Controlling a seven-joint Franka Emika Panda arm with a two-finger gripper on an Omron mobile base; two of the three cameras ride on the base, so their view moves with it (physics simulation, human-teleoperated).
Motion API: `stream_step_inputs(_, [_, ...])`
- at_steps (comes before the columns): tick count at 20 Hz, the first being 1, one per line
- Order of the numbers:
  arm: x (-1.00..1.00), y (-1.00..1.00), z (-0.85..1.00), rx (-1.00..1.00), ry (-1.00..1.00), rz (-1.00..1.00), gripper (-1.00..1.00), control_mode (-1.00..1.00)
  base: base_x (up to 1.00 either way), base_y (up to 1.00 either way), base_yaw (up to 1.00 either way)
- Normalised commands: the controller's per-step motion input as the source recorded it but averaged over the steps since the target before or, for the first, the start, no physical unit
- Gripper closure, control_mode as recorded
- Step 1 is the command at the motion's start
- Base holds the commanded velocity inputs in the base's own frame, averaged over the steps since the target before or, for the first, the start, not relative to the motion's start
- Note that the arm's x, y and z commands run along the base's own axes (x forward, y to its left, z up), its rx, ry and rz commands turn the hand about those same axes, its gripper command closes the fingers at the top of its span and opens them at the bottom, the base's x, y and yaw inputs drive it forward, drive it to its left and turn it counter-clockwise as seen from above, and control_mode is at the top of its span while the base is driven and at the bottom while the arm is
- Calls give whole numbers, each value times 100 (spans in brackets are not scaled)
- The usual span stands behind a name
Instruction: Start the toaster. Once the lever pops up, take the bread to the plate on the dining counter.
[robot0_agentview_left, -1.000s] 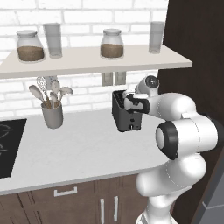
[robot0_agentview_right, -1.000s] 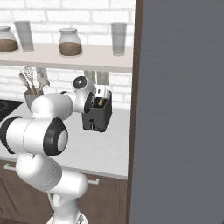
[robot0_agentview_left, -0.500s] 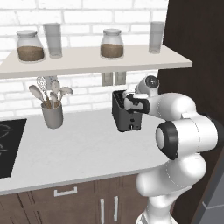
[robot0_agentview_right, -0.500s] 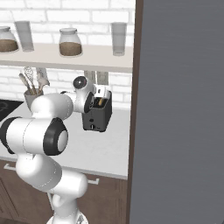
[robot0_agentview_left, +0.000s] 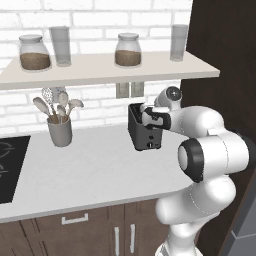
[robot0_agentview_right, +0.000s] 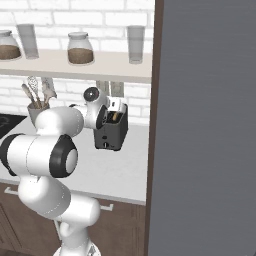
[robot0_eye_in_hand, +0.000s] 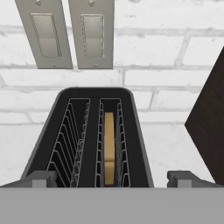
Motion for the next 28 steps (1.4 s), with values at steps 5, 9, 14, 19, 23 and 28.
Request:
stream_step_inputs(5, [0,0,0,0,0,0,-100,-100,0,0,0])
stream_step_inputs(9, [0,0,0,0,0,0,-100,-100,0,0,0])
stream_step_inputs(14, [0,0,0,0,0,0,-100,-100,0,0,0])
stream_step_inputs(19, [0,0,0,0,0,0,-100,-100,0,0,0])
stream_step_inputs(23, [0,0,0,0,0,0,-100,-100,0,0,0])
stream_step_inputs(28, [0,0,0,0,0,0,-100,-100,0,0,0])
